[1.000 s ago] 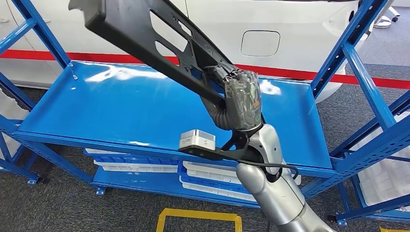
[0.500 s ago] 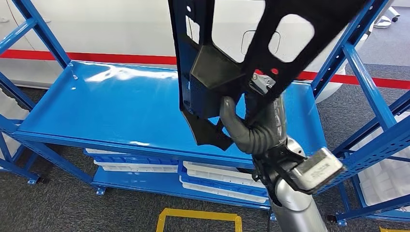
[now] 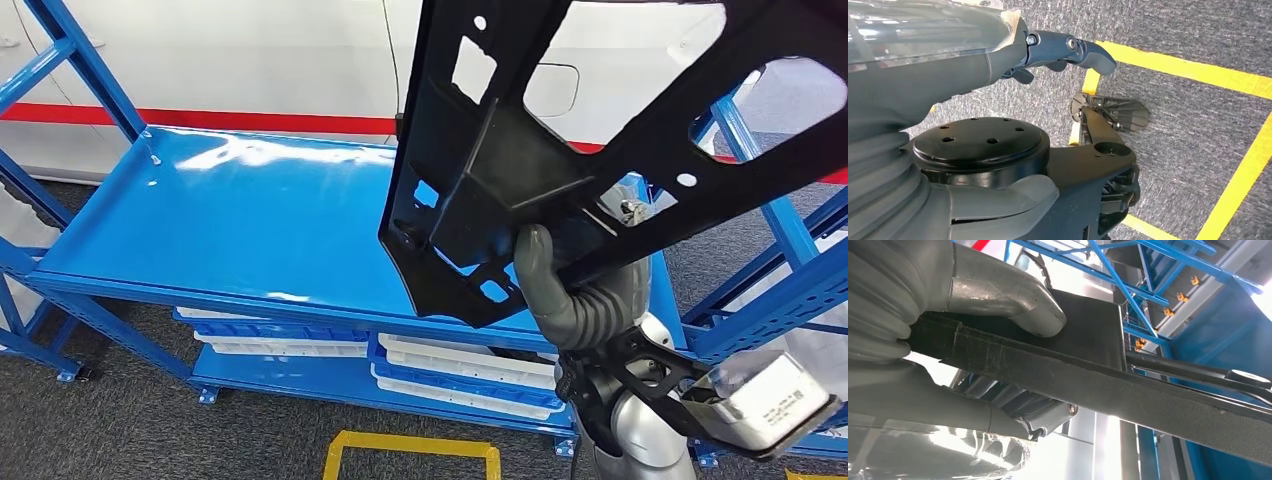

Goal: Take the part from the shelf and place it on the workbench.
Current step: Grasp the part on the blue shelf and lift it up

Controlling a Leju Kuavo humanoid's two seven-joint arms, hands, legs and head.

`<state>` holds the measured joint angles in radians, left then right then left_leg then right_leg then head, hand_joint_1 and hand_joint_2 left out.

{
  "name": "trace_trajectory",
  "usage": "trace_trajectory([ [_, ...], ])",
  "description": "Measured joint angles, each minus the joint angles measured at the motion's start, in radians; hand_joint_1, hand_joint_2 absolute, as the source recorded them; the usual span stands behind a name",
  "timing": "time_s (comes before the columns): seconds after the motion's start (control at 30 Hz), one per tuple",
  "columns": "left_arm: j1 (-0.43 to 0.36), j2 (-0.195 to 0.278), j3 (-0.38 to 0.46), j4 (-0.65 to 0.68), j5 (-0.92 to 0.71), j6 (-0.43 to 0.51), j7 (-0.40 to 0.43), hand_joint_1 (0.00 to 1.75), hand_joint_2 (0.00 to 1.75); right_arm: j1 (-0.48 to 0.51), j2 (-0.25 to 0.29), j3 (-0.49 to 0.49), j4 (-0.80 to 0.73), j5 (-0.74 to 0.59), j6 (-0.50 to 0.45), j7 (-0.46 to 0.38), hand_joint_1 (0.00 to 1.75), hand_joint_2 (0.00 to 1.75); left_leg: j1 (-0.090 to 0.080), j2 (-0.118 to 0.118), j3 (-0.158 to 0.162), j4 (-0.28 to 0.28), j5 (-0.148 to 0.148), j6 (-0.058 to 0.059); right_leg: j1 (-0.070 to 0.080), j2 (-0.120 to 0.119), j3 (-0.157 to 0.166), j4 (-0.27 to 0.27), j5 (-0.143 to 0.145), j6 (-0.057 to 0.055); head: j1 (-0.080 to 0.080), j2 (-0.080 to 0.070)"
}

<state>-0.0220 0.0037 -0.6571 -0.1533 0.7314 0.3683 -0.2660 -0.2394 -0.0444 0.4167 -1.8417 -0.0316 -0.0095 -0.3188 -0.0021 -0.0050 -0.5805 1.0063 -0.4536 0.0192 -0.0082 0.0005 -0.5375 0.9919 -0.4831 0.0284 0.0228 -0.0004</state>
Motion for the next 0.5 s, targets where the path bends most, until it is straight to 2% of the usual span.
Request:
trace_trajectory([
  [0.13, 0.0, 0.001, 0.0, 0.0, 0.0, -0.002, -0.002, 0.0, 1.75, 0.014, -0.015, -0.016, -0.009, -0.014, -0.002, -0.013, 1.75, 1.75, -0.004, 0.0, 0.0, 0.001, -0.002, 0.003, -0.004, 0.0, 0.0, 0.0, 0.0, 0.002, 0.0, 0.0],
  [0.23, 0.0, 0.004, 0.0, 0.0, 0.0, -0.007, -0.002, 0.0, 1.75, 0.028, -0.022, -0.021, -0.01, -0.019, -0.003, -0.019, 1.75, 1.75, -0.008, 0.0, 0.0, 0.002, -0.005, 0.009, -0.01, 0.0, 0.001, -0.001, -0.001, 0.008, 0.0, 0.0],
  [0.3, 0.0, 0.006, 0.0, 0.0, -0.001, -0.009, -0.002, 0.0, 1.75, 0.035, -0.026, -0.023, -0.012, -0.021, -0.004, -0.022, 1.75, 1.75, -0.011, 0.0, 0.0, 0.002, -0.004, 0.015, -0.013, 0.0, 0.002, -0.003, 0.001, 0.013, 0.0, 0.0],
  [0.37, 0.0, 0.007, 0.0, 0.0, -0.002, -0.01, -0.002, 0.0, 1.75, 0.038, -0.03, -0.024, -0.016, -0.022, -0.004, -0.024, 1.75, 1.75, -0.006, 0.002, 0.005, -0.009, 0.004, 0.026, -0.013, 0.0, -0.005, 0.01, -0.009, 0.017, 0.0, 0.0],
  [0.4, 0.0, 0.008, 0.0, 0.0, -0.002, -0.009, -0.002, 0.0, 1.75, 0.039, -0.033, -0.024, -0.017, -0.022, -0.005, -0.025, 1.75, 1.75, -0.002, 0.003, 0.007, -0.015, 0.008, 0.031, -0.012, 0.0, -0.017, 0.038, -0.026, 0.015, 0.001, 0.0],
  [0.43, 0.0, 0.007, 0.0, 0.0, -0.003, -0.007, -0.002, 0.0, 1.75, 0.041, -0.037, -0.025, -0.018, -0.022, -0.005, -0.025, 1.75, 1.75, 0.001, 0.005, 0.009, -0.02, 0.012, 0.035, -0.011, 0.0, -0.041, 0.088, -0.053, 0.011, 0.002, 0.0],
  [0.5, 0.0, 0.006, -0.001, 0.0, -0.003, -0.004, -0.002, 0.0, 1.75, 0.046, -0.044, -0.025, -0.019, -0.022, -0.005, -0.026, 1.75, 1.75, 0.002, 0.005, 0.008, -0.02, 0.012, 0.036, -0.012, 0.0, -0.105, 0.227, -0.109, 0.005, 0.003, 0.0],
])
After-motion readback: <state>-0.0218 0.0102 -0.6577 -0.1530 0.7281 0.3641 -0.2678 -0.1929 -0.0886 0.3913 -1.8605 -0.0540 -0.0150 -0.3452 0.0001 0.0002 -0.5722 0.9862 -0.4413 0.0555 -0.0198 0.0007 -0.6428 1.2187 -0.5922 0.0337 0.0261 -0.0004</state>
